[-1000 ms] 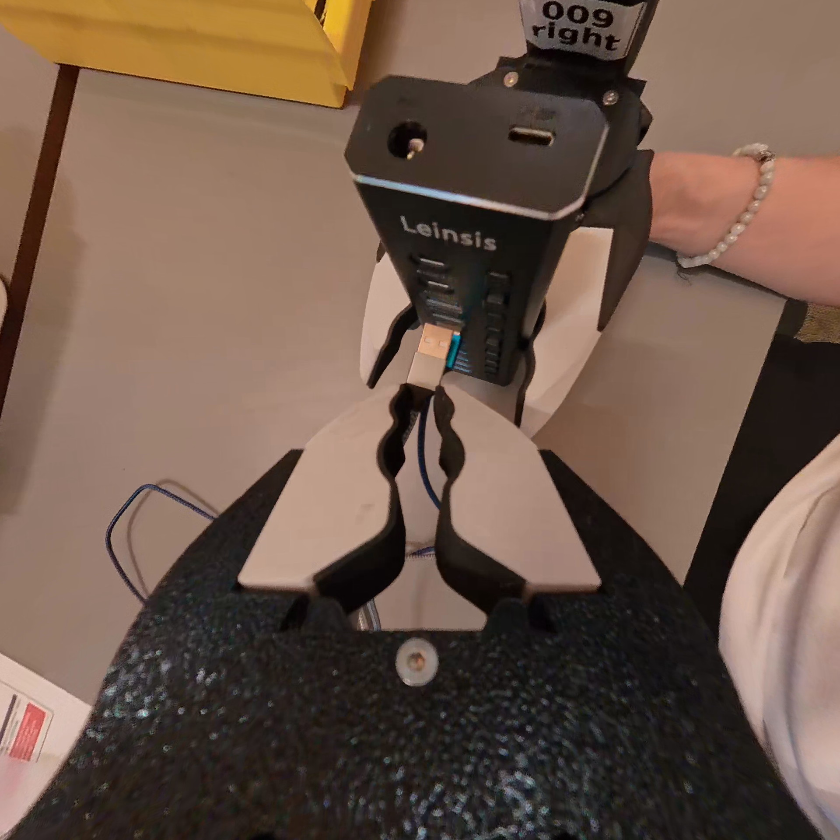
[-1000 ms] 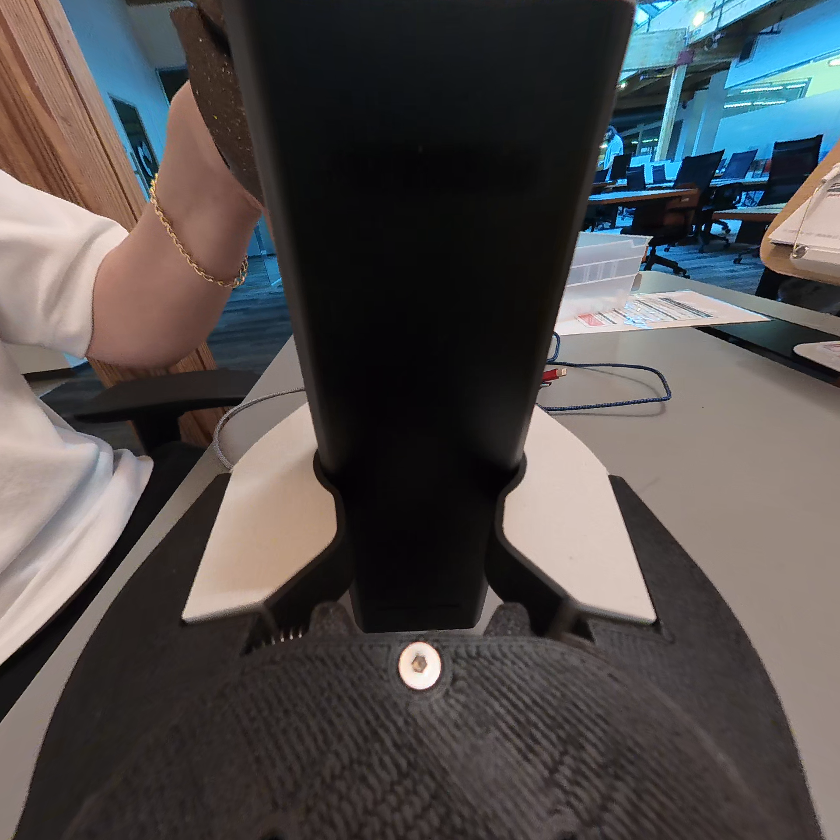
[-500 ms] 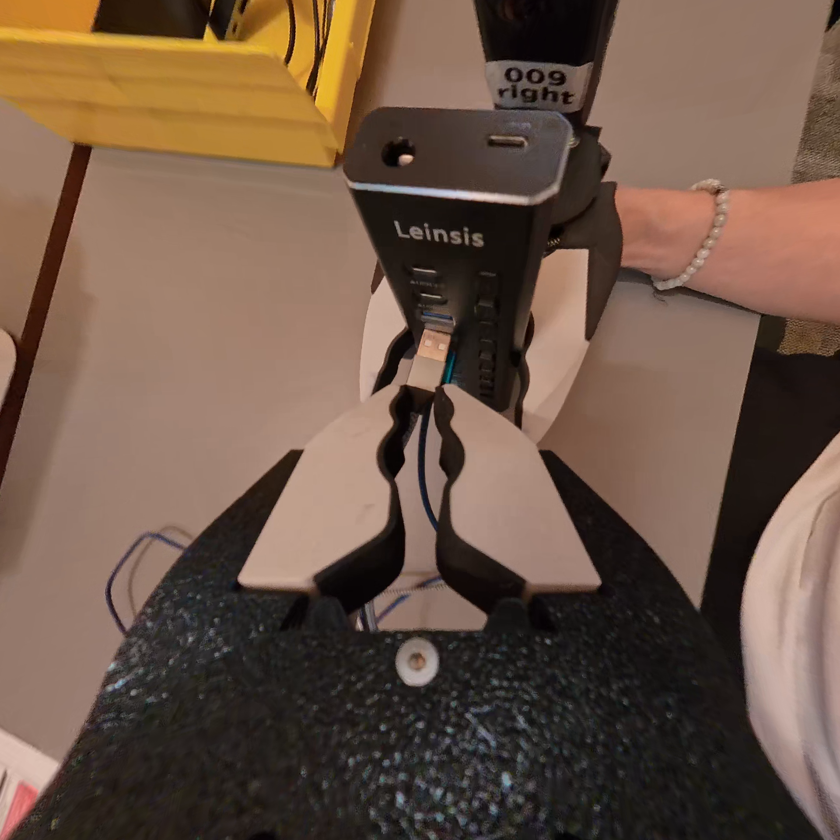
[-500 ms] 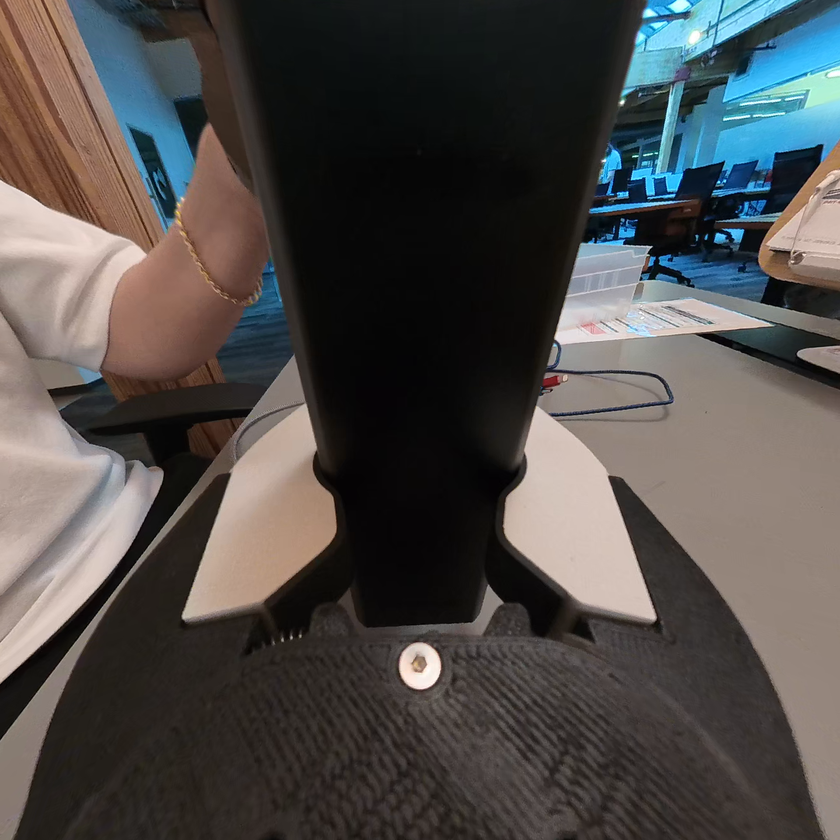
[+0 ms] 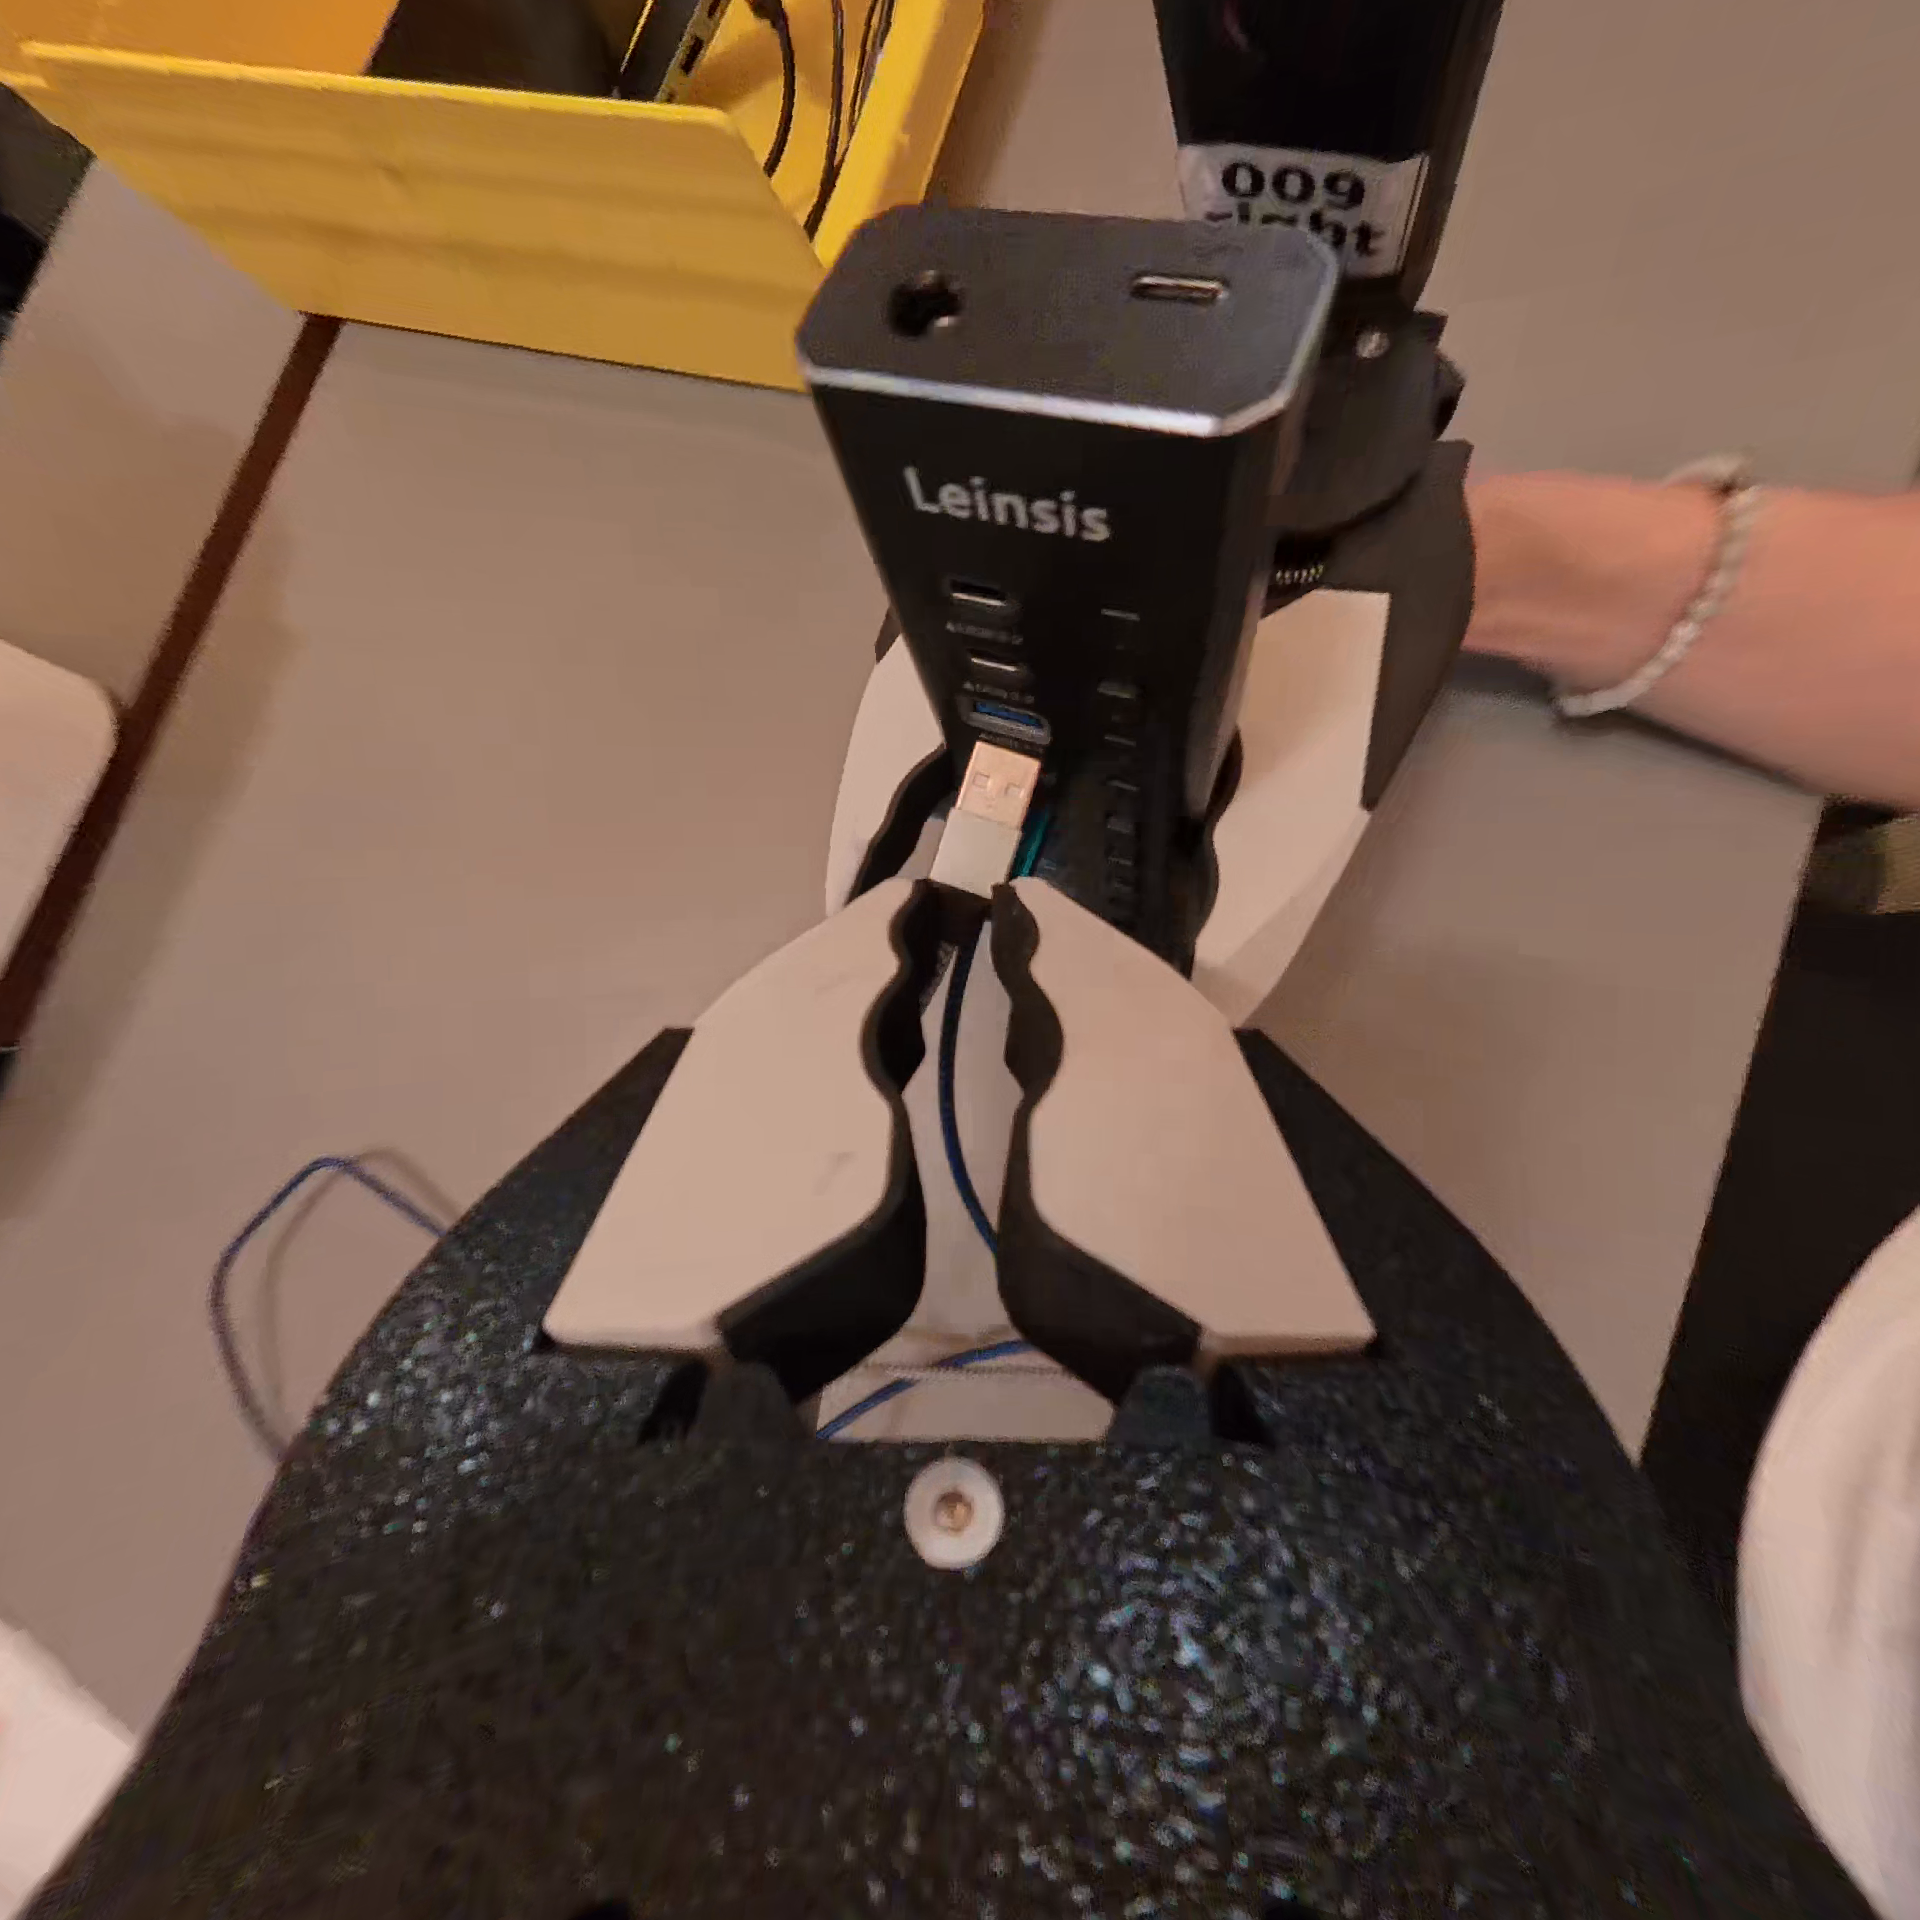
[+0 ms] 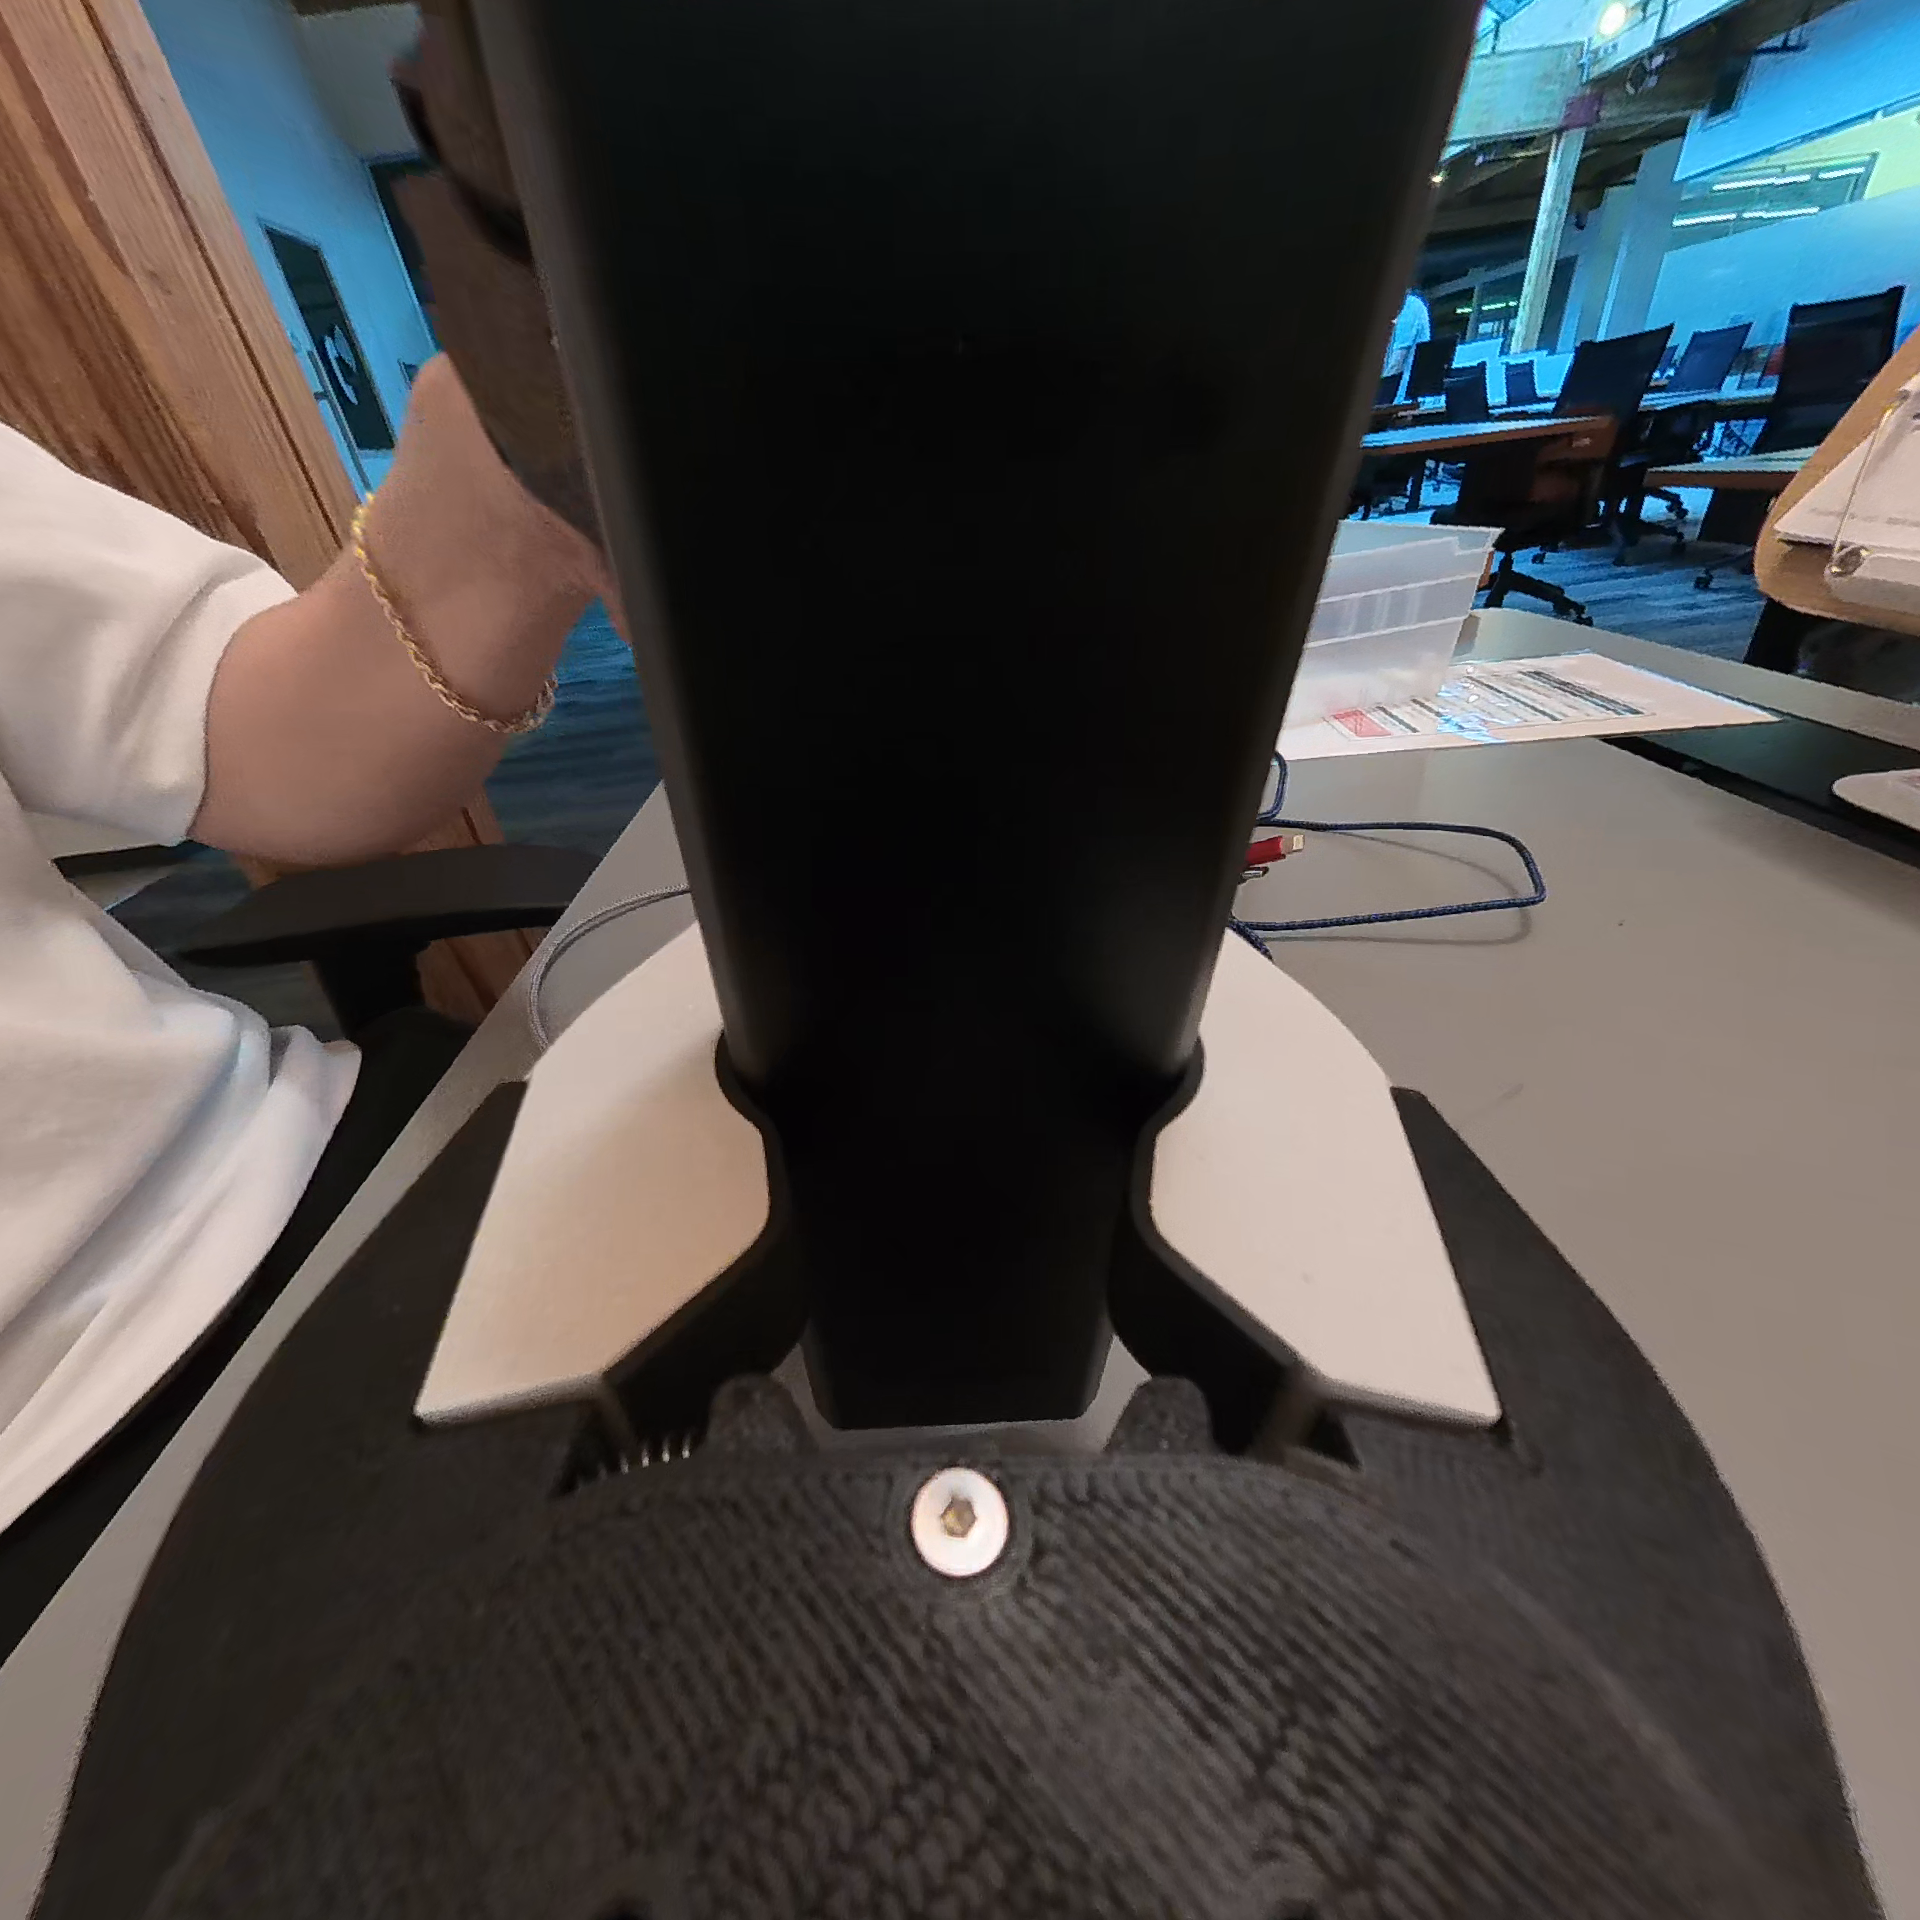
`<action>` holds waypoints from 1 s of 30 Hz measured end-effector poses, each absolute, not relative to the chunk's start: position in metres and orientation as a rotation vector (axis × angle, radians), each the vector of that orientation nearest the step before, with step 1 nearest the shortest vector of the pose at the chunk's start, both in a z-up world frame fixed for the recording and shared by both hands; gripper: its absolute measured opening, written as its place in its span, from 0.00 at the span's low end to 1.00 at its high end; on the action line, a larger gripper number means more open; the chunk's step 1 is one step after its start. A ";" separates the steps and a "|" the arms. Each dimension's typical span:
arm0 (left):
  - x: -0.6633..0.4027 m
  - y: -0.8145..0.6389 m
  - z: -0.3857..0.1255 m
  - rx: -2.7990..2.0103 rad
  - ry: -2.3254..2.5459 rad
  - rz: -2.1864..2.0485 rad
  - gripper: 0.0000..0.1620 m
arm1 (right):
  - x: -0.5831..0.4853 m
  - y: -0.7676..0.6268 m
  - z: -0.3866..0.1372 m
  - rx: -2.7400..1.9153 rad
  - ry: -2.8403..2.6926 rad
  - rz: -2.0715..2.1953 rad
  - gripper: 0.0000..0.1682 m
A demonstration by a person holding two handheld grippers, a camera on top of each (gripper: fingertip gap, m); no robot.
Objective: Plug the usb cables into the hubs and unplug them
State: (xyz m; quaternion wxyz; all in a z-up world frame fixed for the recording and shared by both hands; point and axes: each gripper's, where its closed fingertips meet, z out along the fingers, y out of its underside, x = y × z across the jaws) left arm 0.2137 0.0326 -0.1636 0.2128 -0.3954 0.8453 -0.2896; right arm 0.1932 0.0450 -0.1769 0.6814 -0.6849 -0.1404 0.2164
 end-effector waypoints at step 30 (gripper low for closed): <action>0.208 0.041 -0.164 -1.256 2.565 -0.336 0.06 | 0.188 0.043 -0.177 -1.535 -0.352 0.501 0.43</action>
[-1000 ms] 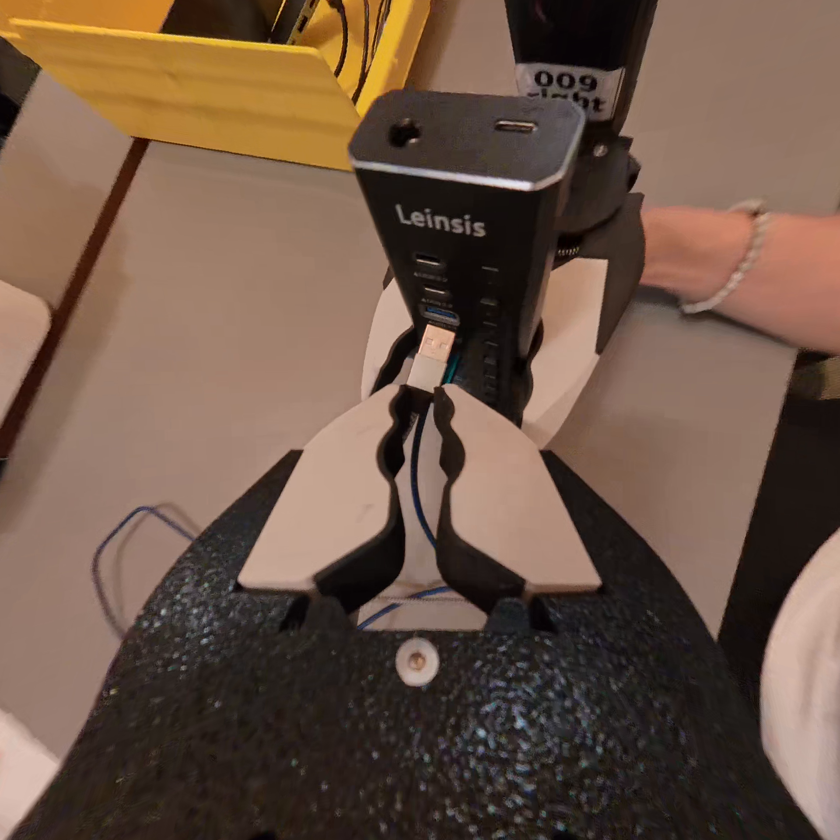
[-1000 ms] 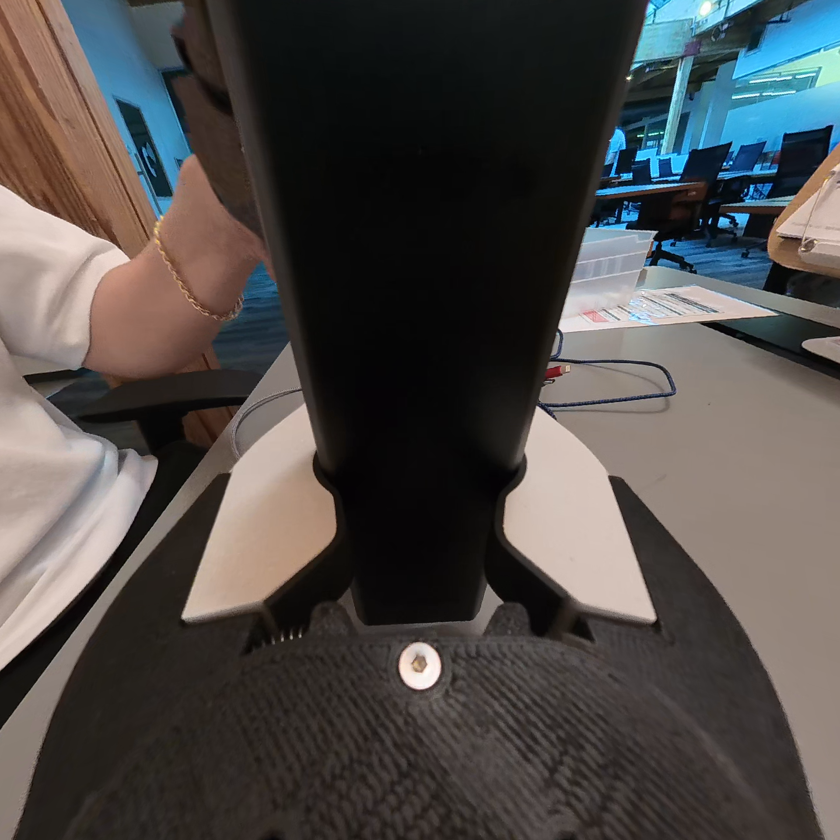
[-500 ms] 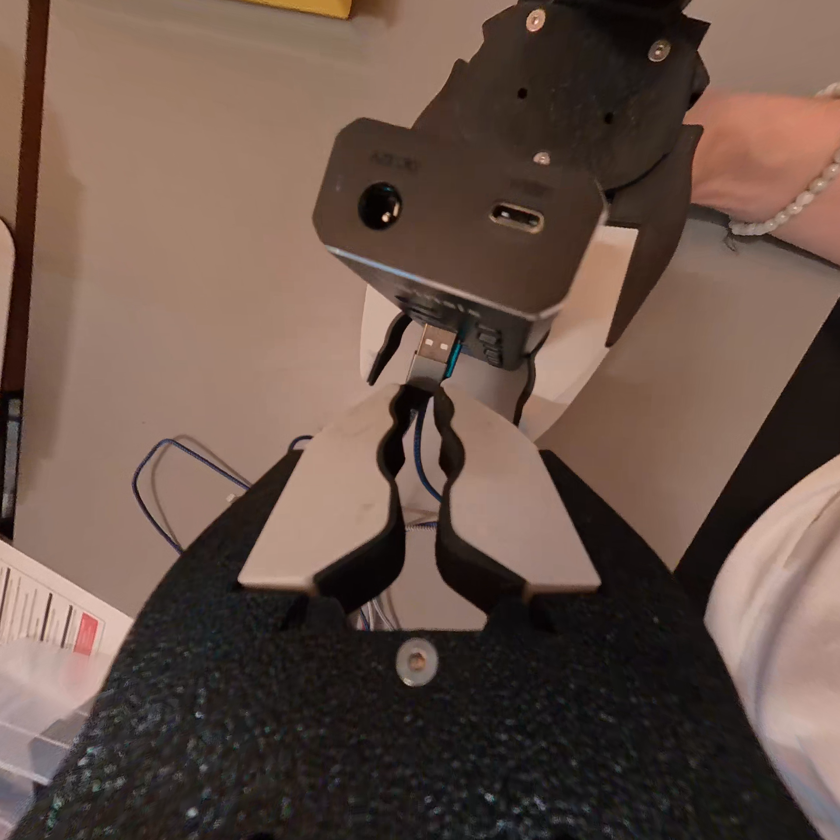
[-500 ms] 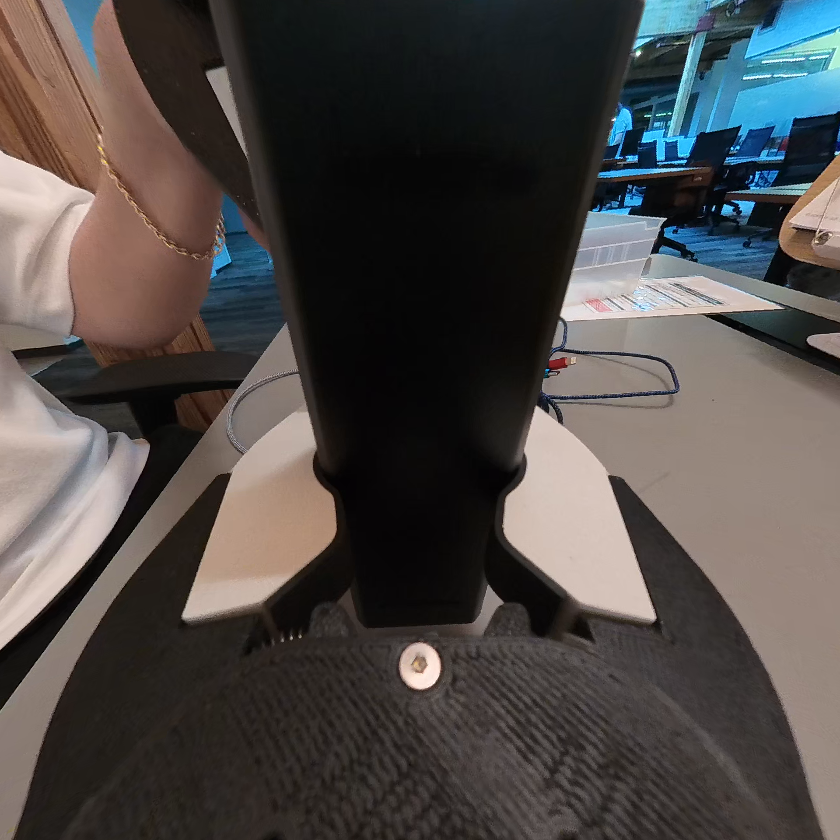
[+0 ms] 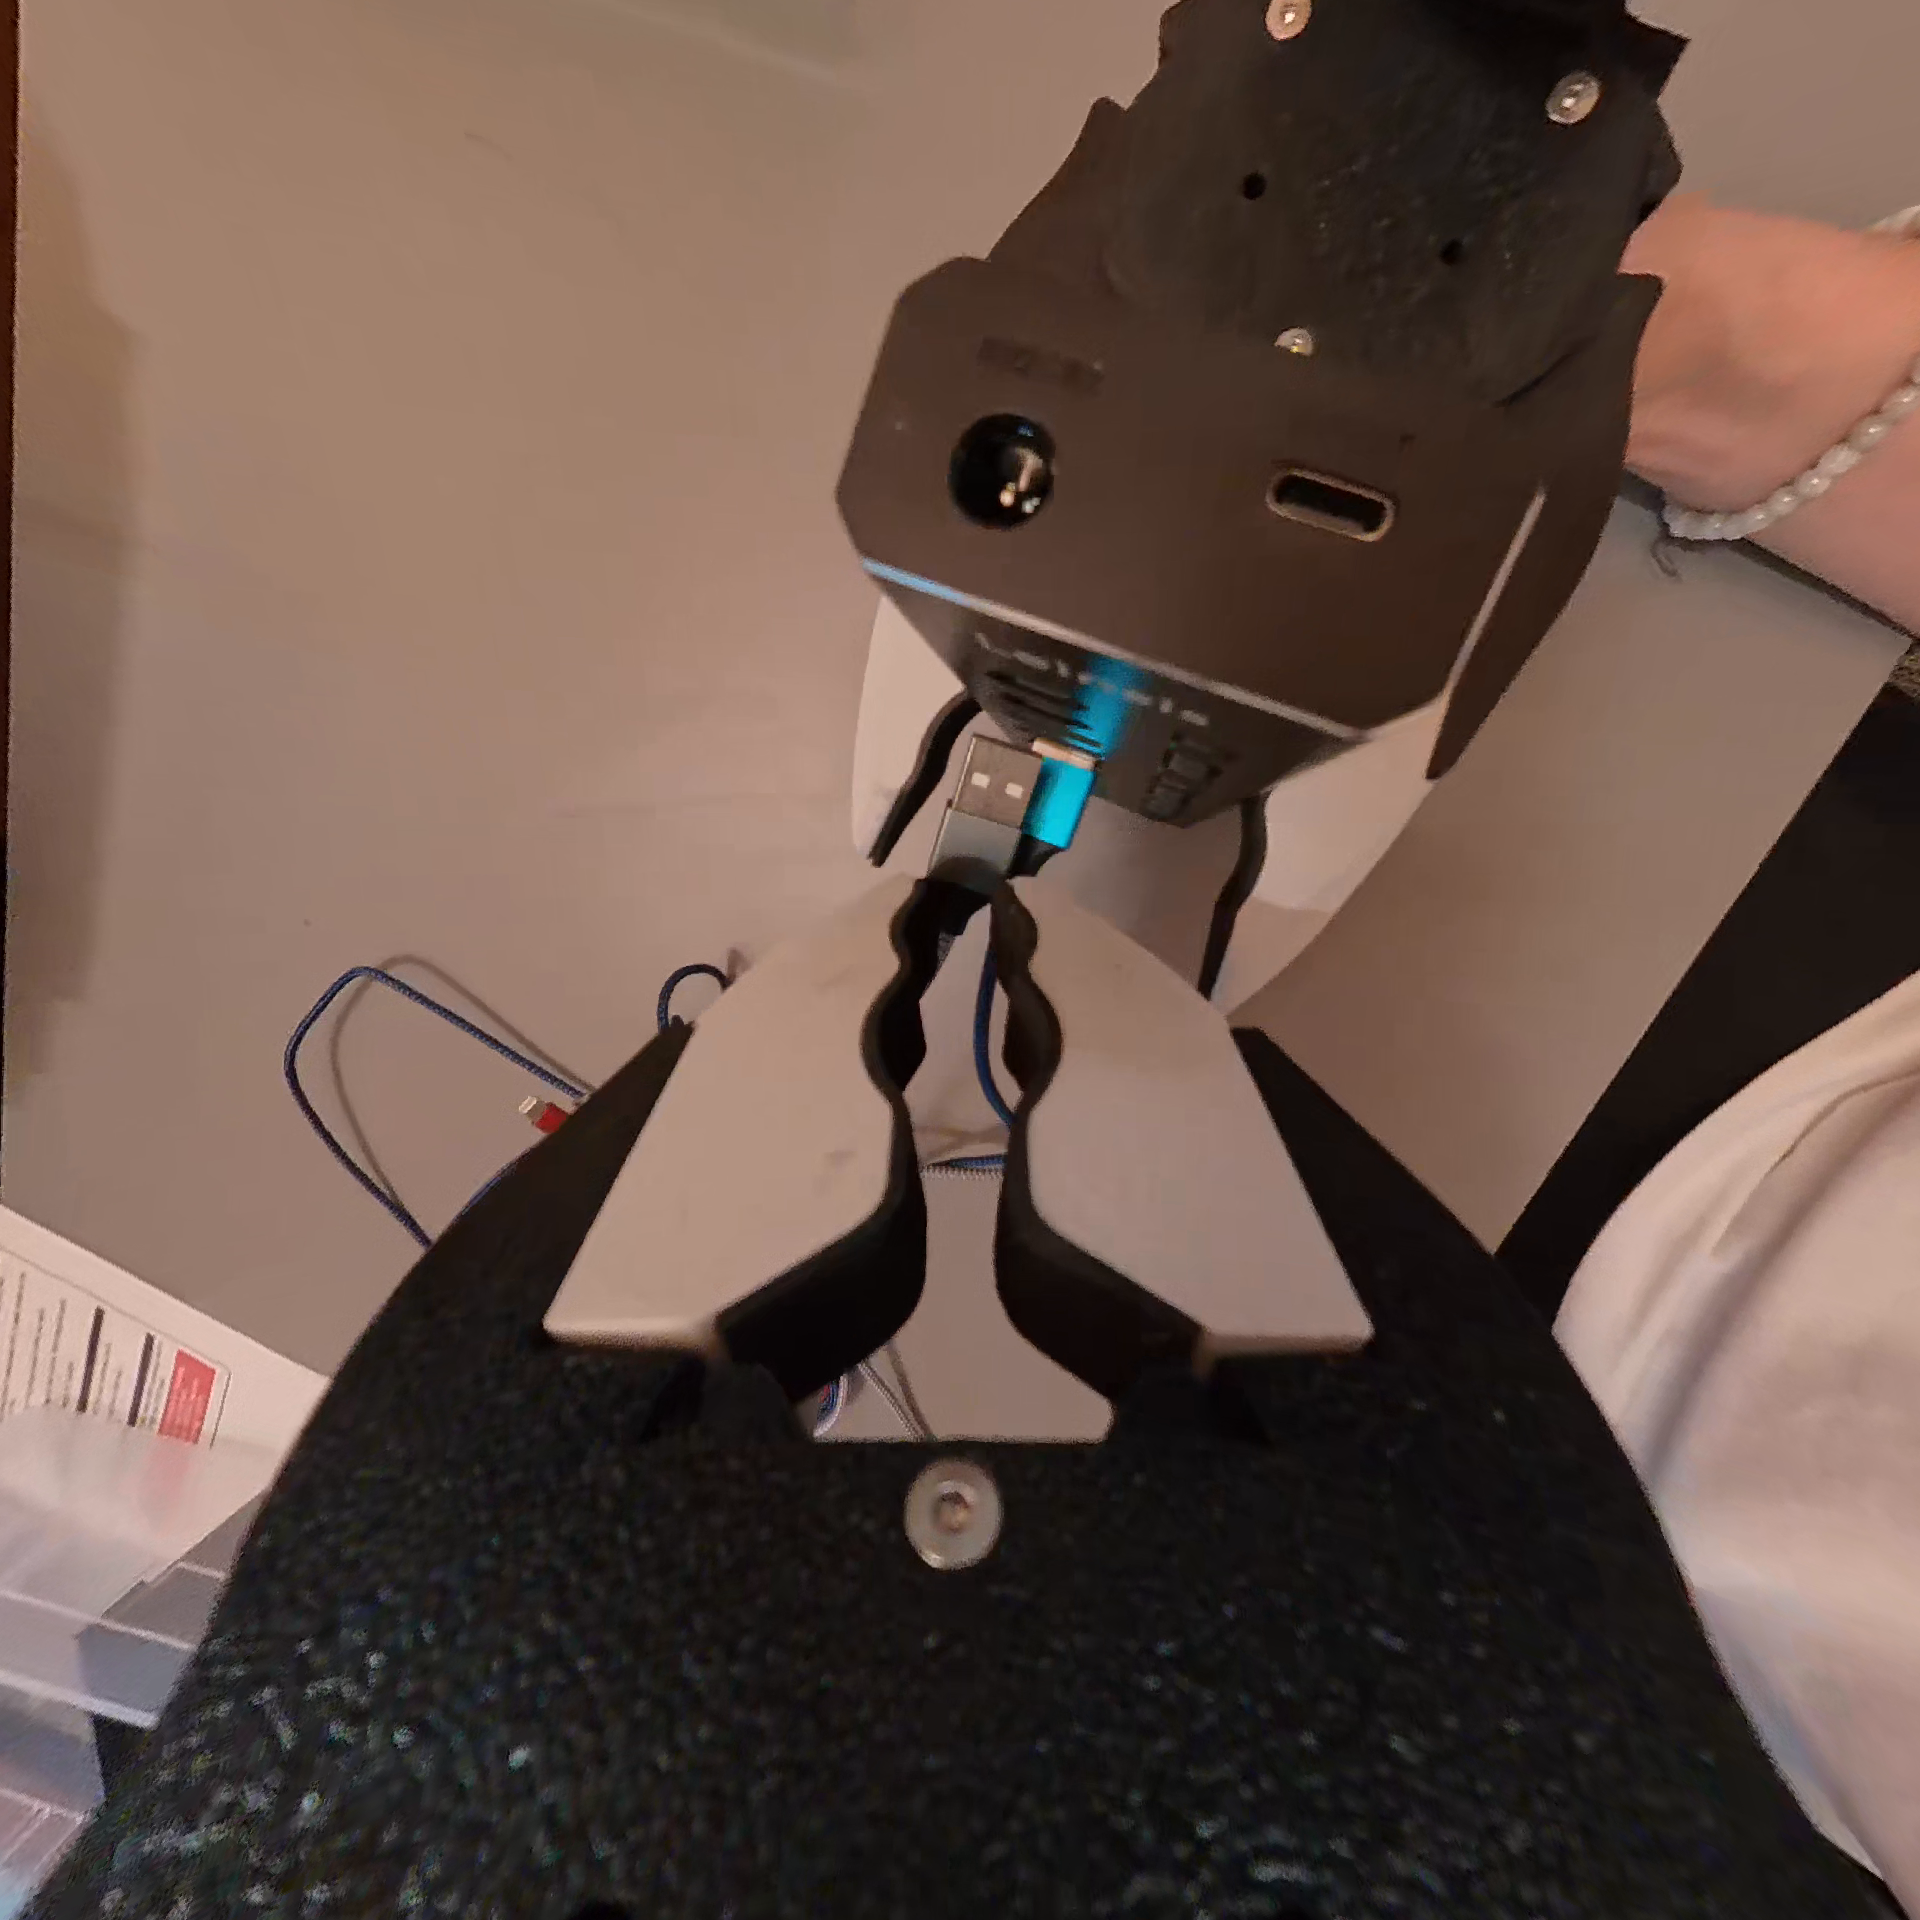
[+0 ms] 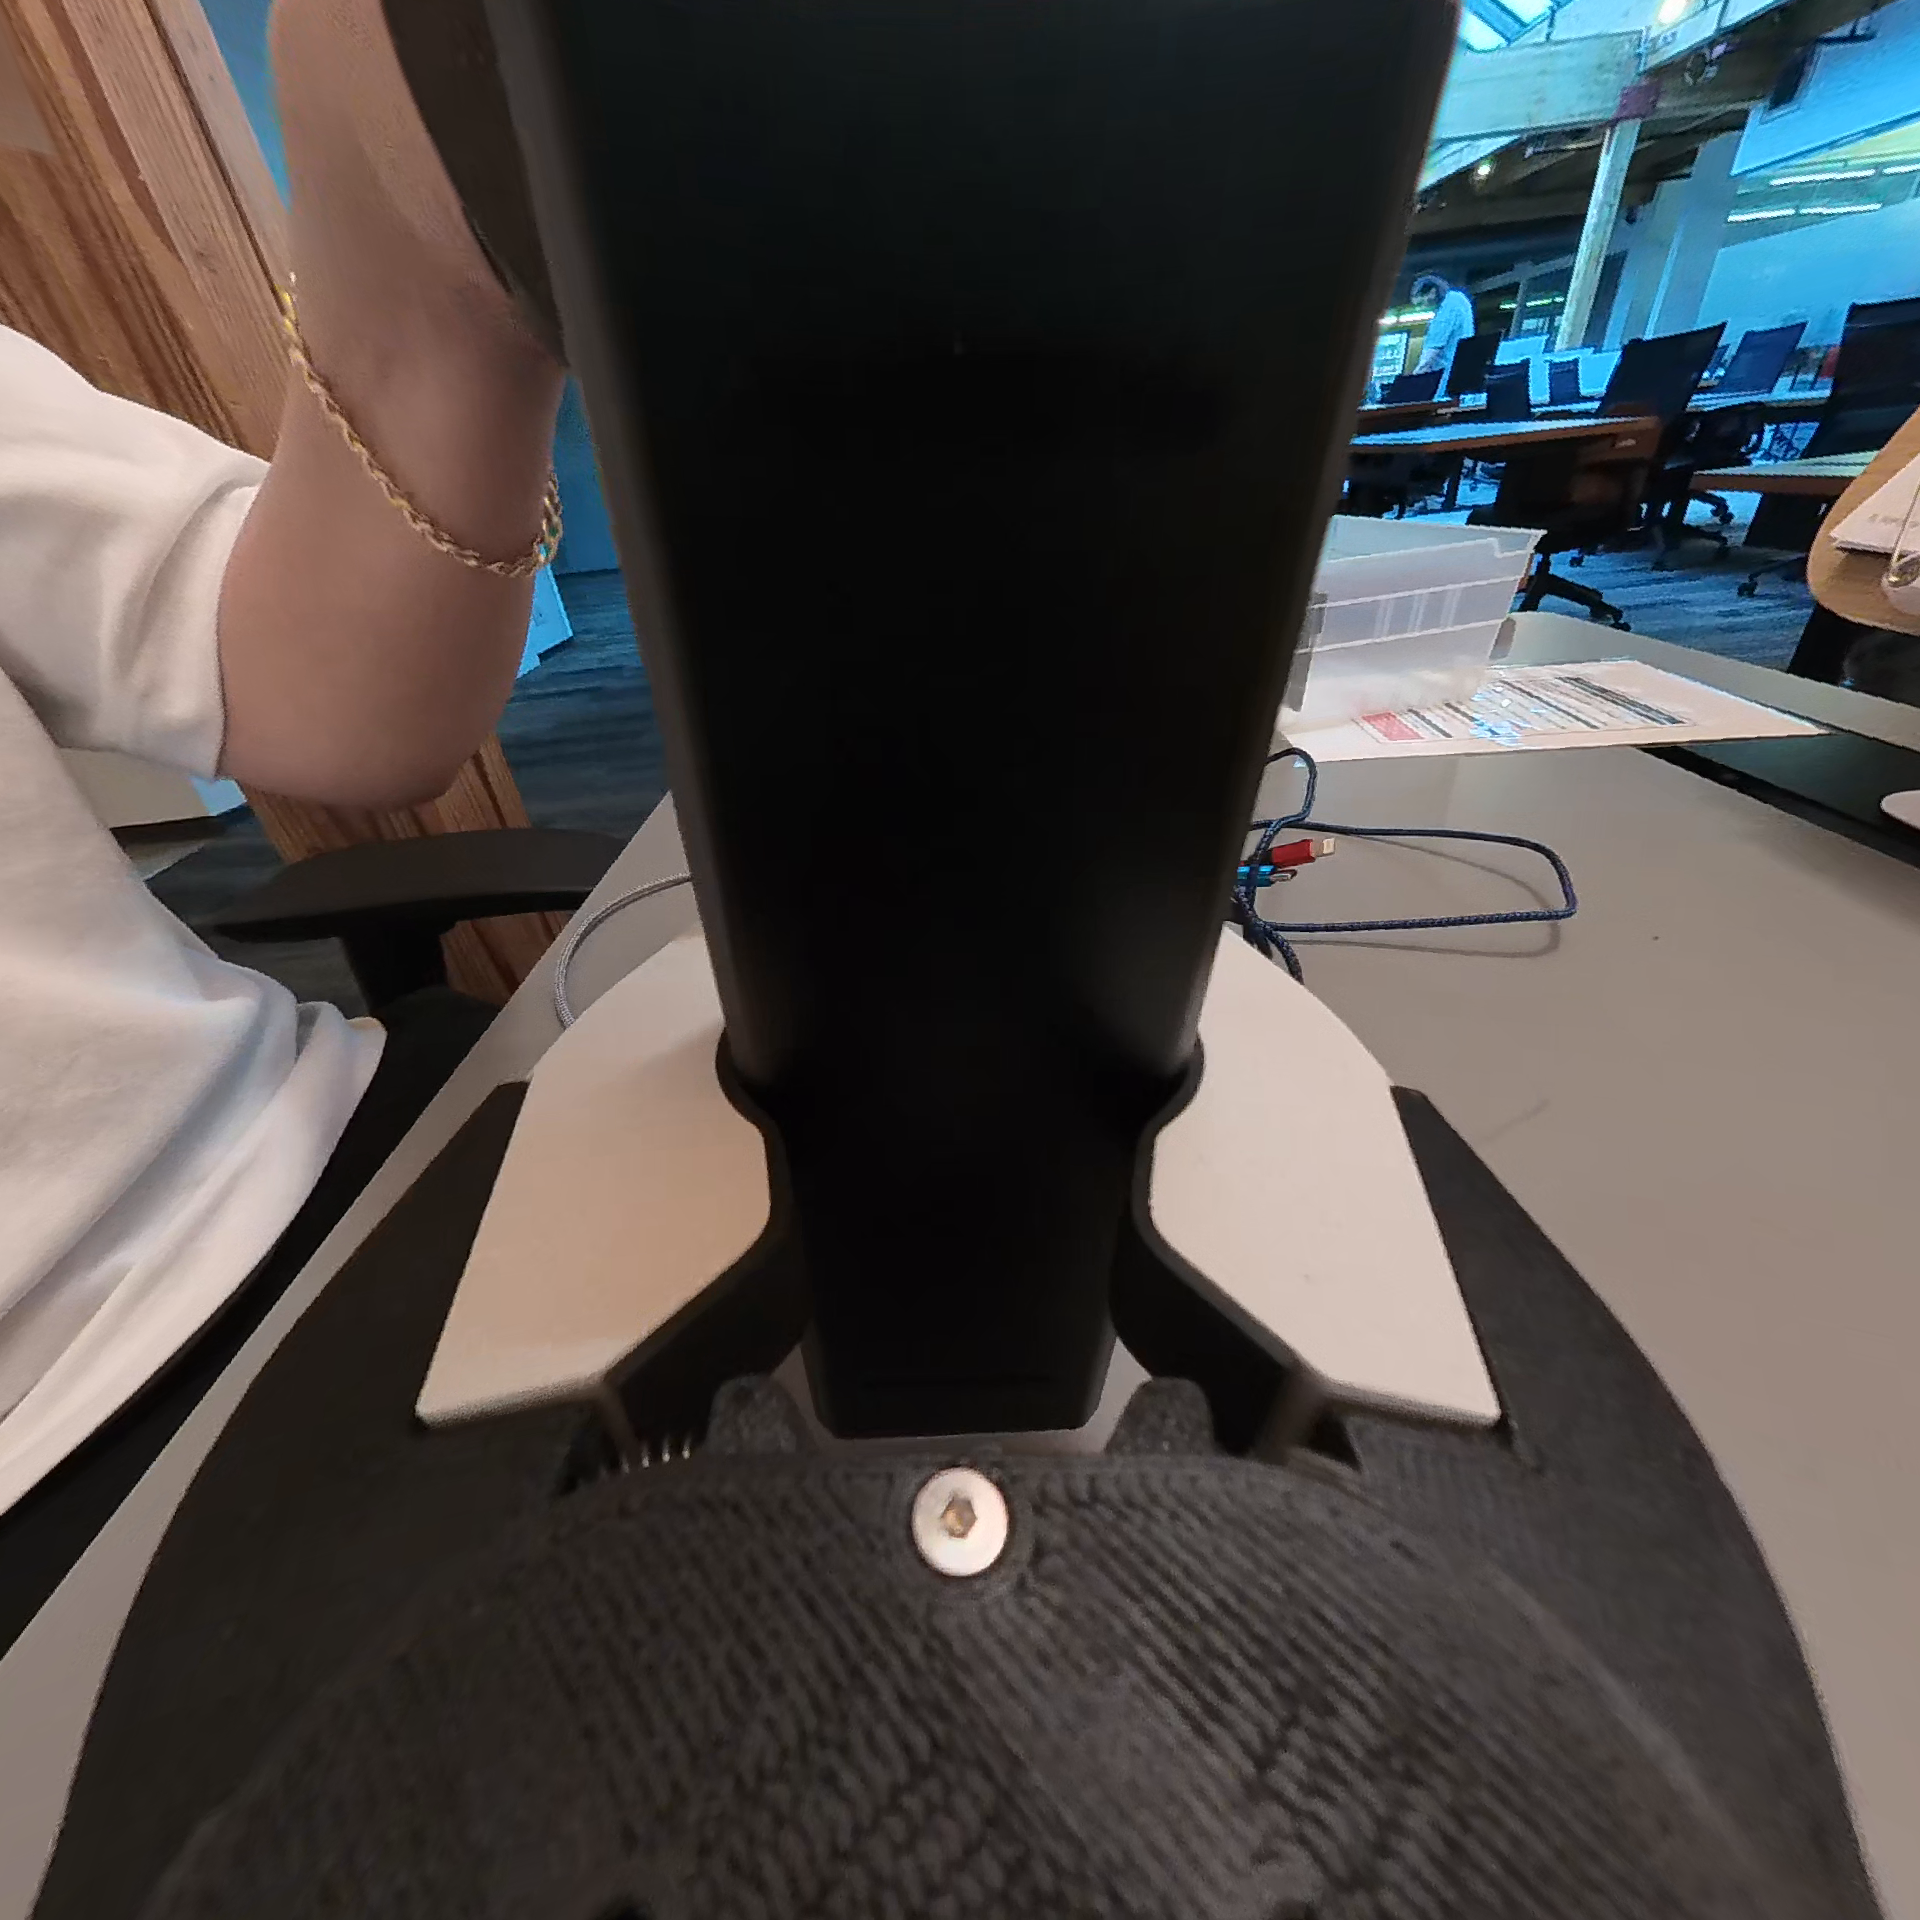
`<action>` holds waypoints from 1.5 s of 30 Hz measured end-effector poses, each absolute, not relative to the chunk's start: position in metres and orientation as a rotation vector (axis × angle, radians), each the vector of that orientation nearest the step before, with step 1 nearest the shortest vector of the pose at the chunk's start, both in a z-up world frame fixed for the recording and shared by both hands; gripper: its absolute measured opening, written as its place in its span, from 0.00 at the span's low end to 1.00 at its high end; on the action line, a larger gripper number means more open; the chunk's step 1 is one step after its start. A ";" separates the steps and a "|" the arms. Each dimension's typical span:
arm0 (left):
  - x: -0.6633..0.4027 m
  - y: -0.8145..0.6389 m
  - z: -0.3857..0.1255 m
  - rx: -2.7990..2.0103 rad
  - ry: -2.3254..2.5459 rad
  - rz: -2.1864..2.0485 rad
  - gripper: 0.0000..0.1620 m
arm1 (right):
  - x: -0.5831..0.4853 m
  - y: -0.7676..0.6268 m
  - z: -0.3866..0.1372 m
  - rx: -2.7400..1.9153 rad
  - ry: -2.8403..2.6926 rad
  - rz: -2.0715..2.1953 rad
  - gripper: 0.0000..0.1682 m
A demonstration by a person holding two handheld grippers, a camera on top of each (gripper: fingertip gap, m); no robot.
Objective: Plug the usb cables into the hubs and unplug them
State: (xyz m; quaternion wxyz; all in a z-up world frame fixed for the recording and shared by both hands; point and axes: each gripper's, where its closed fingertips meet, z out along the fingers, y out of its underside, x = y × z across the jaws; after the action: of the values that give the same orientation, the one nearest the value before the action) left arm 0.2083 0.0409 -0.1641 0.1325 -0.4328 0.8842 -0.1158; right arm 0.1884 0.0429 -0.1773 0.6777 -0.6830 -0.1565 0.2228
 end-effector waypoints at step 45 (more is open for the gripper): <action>0.216 0.028 -0.154 -1.095 2.604 -0.404 0.00 | 0.186 0.044 -0.179 -1.548 -0.369 0.495 0.43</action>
State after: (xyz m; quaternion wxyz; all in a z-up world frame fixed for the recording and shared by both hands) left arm 0.2162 0.0279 -0.1545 0.1434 -0.3796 0.9032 -0.1402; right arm 0.1857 0.0439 -0.1793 0.6726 -0.6873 -0.1639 0.2200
